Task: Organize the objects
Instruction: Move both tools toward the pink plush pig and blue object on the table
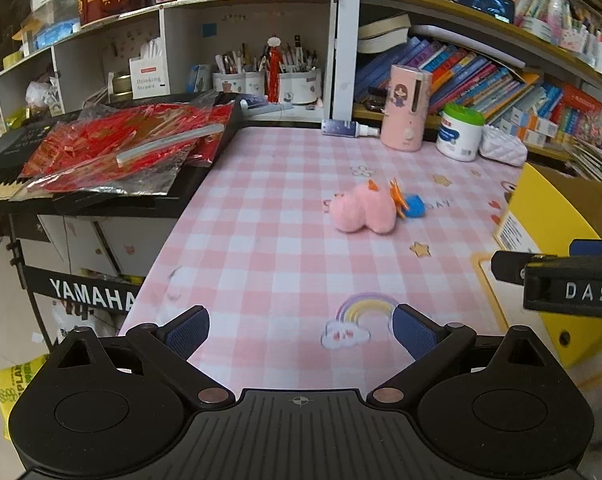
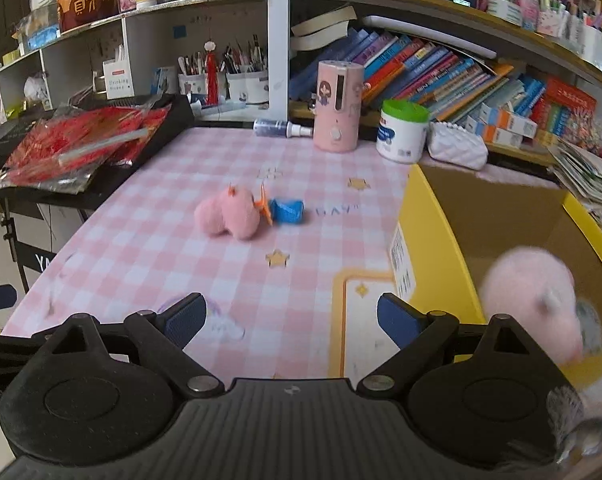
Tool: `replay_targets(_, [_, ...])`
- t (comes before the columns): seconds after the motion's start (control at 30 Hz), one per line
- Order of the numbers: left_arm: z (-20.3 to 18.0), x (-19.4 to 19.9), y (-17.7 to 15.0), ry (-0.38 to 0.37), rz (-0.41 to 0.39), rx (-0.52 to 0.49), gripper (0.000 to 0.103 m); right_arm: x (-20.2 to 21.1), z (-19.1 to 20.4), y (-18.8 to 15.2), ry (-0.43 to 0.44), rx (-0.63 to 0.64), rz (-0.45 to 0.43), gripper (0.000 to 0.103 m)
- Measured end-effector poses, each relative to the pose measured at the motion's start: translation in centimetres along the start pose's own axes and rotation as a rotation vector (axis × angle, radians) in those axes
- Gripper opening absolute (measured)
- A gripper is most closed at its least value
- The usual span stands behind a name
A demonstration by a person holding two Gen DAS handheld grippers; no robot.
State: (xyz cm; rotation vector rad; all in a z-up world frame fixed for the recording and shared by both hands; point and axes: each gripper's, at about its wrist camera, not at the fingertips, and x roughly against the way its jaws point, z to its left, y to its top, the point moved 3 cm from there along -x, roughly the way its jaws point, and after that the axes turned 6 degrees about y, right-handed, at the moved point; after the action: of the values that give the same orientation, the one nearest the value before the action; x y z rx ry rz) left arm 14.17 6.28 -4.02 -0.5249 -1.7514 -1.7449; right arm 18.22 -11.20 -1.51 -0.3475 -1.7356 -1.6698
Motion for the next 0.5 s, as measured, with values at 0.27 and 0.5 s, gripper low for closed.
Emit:
replay_targets(0.27, [-1.1, -2.8, 2.4, 0.014, 0.001, -0.010, 0.100, -3.4, -2.0, 3.4, 0.019, -0.010, -0.009, 0.093])
replay_targets(0.5, [-2.2, -5.1, 4.3, 0.017, 0.001, -0.015, 0.099, -5.9, -3.4, 5.8, 0.028, -0.028, -0.017, 0.093])
